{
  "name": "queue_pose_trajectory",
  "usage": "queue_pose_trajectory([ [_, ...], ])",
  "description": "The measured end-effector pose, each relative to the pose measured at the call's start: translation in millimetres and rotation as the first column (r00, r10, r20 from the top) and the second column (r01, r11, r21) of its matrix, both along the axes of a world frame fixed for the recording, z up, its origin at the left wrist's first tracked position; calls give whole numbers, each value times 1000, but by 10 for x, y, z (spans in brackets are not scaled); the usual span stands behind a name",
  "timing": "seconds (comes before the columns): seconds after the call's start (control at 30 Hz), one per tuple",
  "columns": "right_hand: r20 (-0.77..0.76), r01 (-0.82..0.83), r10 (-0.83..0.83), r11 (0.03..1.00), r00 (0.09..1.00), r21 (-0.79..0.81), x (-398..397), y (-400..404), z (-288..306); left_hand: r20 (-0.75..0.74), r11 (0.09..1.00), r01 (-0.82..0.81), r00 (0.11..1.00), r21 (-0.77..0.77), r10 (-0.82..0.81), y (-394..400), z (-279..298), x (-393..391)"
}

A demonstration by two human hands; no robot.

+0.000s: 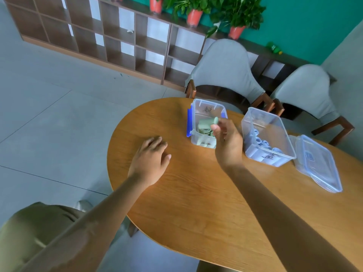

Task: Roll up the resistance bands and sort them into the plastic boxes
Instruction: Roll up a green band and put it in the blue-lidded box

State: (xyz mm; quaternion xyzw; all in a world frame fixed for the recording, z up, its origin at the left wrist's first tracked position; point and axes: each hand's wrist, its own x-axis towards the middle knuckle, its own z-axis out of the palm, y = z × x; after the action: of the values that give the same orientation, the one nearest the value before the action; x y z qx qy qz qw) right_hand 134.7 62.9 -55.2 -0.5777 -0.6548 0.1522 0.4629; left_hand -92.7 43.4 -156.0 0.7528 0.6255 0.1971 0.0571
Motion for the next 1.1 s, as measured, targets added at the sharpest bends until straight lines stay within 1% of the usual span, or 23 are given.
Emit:
queue_pose_trajectory([
  [0.13, 255, 84, -72, 996, 964, -37, 197, 515, 162, -7, 1000, 0, 1000, 0, 0, 9, -31, 1],
  [0.17, 294, 96, -74, 994, 953, -61, 231, 631, 174, -7, 1000, -1, 1000, 1, 1, 6, -31, 2],
  [0.27, 338, 100, -43, 983, 940, -153, 271, 932, 185, -7, 1000, -6, 1000, 3, 6, 4, -26, 6],
  [0.4, 456, 95, 49, 953, 889, -287, 218, 1179, 185, 4, 1000, -16, 1000, 0, 16, -3, -17, 10],
  [0.5, 499, 61, 153, 920, 853, -386, 151, 1294, 206, 16, 1000, -24, 1000, -1, 24, 0, -13, 10],
  [0.6, 500, 45, 217, 886, 838, -461, 95, 1377, 227, 20, 999, -31, 999, -4, 31, 5, -10, 11],
  [0.63, 538, 47, 252, 876, 804, -481, 76, 1395, 229, 15, 999, -34, 999, -3, 34, 9, -12, 13],
  [0.7, 661, 83, 317, 863, 680, -499, 30, 1420, 232, 17, 999, -39, 999, 0, 39, 14, -9, 16],
  [0.73, 688, 99, 328, 859, 648, -503, 6, 1423, 235, 20, 999, -41, 999, 1, 41, 13, -6, 19],
  [0.8, 678, 100, 354, 840, 645, -534, -26, 1436, 235, 20, 999, -42, 999, 7, 42, 14, 2, 23],
  [1.1, 679, 102, 397, 816, 617, -569, -88, 1489, 278, 10, 999, -40, 999, 16, 39, 18, 4, 18],
])
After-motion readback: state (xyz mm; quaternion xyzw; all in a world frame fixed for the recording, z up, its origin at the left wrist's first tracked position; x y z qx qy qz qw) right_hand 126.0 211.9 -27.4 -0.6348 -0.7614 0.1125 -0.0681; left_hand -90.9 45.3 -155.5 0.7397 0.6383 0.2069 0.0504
